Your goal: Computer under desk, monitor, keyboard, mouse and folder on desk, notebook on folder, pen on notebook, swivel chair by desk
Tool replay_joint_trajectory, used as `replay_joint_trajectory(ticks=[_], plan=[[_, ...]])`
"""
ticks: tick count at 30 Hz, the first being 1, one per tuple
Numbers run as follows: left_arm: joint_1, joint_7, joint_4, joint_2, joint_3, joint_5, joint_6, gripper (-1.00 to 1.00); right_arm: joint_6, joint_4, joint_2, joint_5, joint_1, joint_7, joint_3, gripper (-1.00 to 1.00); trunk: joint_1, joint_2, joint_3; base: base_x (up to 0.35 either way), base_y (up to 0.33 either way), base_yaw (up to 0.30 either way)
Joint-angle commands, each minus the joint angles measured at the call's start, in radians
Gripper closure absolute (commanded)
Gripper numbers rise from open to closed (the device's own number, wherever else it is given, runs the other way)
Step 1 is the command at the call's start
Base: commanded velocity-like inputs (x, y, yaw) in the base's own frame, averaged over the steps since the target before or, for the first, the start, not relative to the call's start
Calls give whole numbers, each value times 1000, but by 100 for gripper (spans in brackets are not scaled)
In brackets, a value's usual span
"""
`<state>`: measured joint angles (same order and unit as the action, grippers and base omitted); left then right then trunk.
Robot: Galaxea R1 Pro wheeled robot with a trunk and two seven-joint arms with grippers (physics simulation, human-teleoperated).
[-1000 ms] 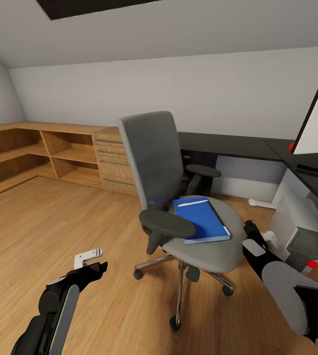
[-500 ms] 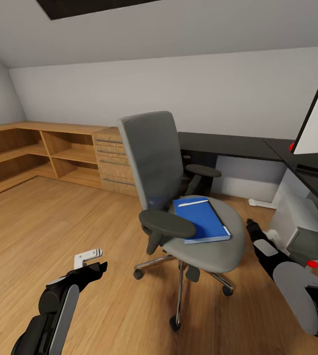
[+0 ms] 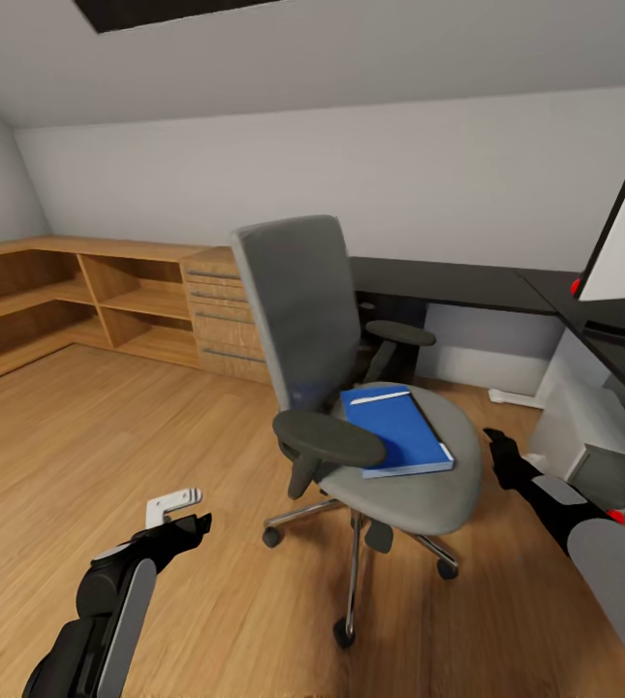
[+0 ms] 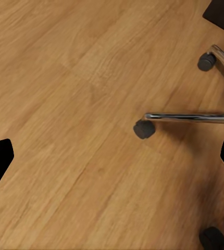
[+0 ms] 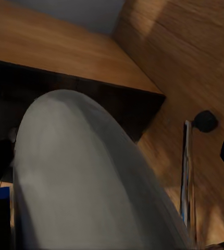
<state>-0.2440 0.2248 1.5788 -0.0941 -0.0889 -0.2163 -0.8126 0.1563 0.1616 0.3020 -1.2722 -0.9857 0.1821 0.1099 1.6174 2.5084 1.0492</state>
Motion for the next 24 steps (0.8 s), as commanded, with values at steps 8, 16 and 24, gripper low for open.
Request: replay_joint_trajectory(ticks=[8,16,24], plan=[[-1,8,1,-1,1,-10,-5,-100,6,0,-3,-5,-1,4,7,-100,3,2,32,0,0,0],[-1,8,1,-1,1,-10,-5,-100,5,-1,-8,-9,-1,4,7,-100,4,3,40,0,0,21],[-1,8,1,-1,1,-10,-5,-100,5,-1,-9,-9,-1,4,7,-100,4,3,41,0,0,45]])
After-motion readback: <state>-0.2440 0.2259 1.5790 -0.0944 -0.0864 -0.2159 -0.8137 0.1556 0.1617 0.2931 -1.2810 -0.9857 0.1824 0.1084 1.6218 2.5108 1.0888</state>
